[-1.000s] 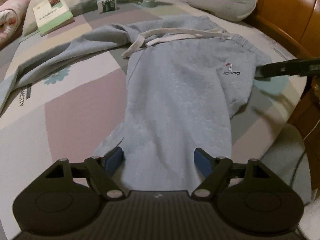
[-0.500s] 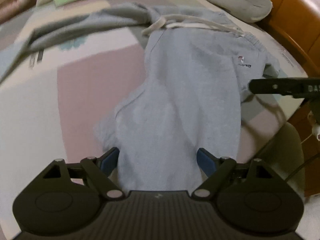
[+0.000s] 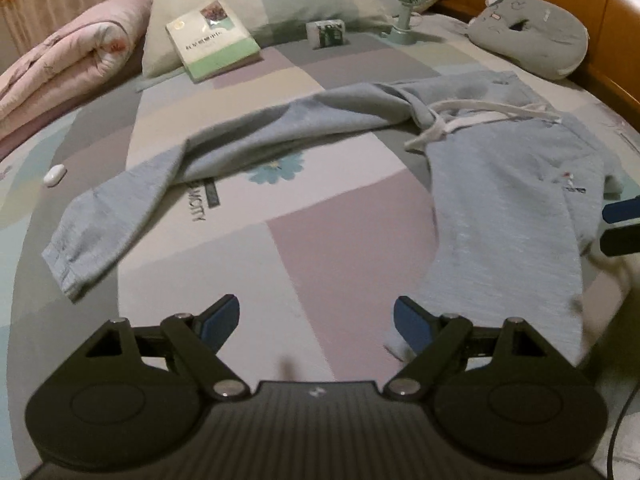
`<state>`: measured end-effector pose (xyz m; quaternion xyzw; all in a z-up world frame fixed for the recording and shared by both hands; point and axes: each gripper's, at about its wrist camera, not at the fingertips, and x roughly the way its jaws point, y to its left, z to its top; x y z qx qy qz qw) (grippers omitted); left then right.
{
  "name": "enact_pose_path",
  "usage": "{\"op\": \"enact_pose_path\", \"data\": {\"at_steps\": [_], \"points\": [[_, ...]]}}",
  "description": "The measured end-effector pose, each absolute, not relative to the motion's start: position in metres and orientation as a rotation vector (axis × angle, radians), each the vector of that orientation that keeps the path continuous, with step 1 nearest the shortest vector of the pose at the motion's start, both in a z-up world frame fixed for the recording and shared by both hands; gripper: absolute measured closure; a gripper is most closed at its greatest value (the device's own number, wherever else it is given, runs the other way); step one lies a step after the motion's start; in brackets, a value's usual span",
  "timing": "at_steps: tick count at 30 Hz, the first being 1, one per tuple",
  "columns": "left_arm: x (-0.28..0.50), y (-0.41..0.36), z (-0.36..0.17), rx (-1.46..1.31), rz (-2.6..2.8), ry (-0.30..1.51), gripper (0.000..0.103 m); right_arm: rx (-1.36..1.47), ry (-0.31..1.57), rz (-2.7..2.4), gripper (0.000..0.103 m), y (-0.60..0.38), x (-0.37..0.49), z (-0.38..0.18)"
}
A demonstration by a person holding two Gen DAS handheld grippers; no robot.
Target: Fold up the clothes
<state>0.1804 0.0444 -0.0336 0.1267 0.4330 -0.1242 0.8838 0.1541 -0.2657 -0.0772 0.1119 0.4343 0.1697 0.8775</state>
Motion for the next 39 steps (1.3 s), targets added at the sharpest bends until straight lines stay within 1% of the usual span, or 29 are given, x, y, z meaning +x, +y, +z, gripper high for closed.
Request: {"op": "enact_pose_path", "data": {"at_steps": [6,13,18,21,24,33,39], "points": [[0.192,0.062,-0.047,0.268,-0.265,0.888,0.019,0.178,0.915,0.376,0.001,-0.220,0.162,-0.068],[0.223,0.097,-0.084,0.231,-0.215,0.898,0.019,0.149,0.926,0.391,0.001,-0.187,0.166,-0.069],[0.244,0.126,-0.105,0.106,-0.242,0.919,0.018,0.147,0.929,0.367,0.000,-0.184,0.175,-0.073],[0.253,0.137,-0.107,0.074,-0.267,0.879,0.017,0.166,0.939,0.346,0.000,-0.187,0.184,-0.078],[0.270,0.145,-0.109,0.029,-0.289,0.858,0.013,0.177,0.950,0.331,0.000,-0.190,0.193,-0.085],[0.330,0.158,-0.115,-0.040,-0.282,0.791,0.011,0.217,0.974,0.305,0.000,-0.199,0.211,-0.099],[0.328,0.186,-0.114,-0.094,-0.205,0.746,0.011,0.230,0.973,0.284,0.000,-0.211,0.213,-0.102]]}}
